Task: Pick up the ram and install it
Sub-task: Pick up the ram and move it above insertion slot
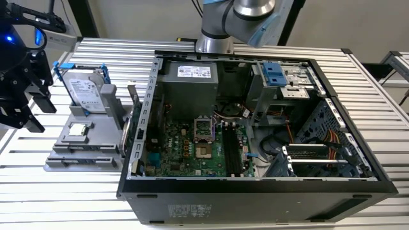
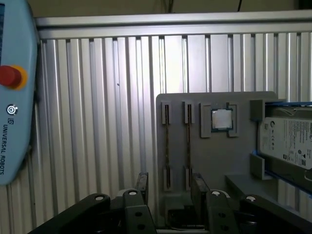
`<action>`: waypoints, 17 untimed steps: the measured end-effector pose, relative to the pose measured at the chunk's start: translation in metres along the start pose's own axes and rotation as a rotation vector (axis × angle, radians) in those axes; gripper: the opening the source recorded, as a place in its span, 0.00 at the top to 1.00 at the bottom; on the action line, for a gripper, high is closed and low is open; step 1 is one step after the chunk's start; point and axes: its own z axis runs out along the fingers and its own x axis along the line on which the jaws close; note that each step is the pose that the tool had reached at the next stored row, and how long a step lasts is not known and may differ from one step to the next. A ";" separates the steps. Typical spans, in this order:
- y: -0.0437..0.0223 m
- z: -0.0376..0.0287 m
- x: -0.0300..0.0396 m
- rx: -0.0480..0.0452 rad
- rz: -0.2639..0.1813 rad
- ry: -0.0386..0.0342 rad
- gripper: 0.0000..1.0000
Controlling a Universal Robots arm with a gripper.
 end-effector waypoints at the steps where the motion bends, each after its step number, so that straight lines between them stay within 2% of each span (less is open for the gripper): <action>1: 0.0000 0.0005 0.0000 0.0001 0.000 0.0000 0.00; 17: -0.0001 0.0074 -0.0002 0.0000 0.000 0.0000 0.00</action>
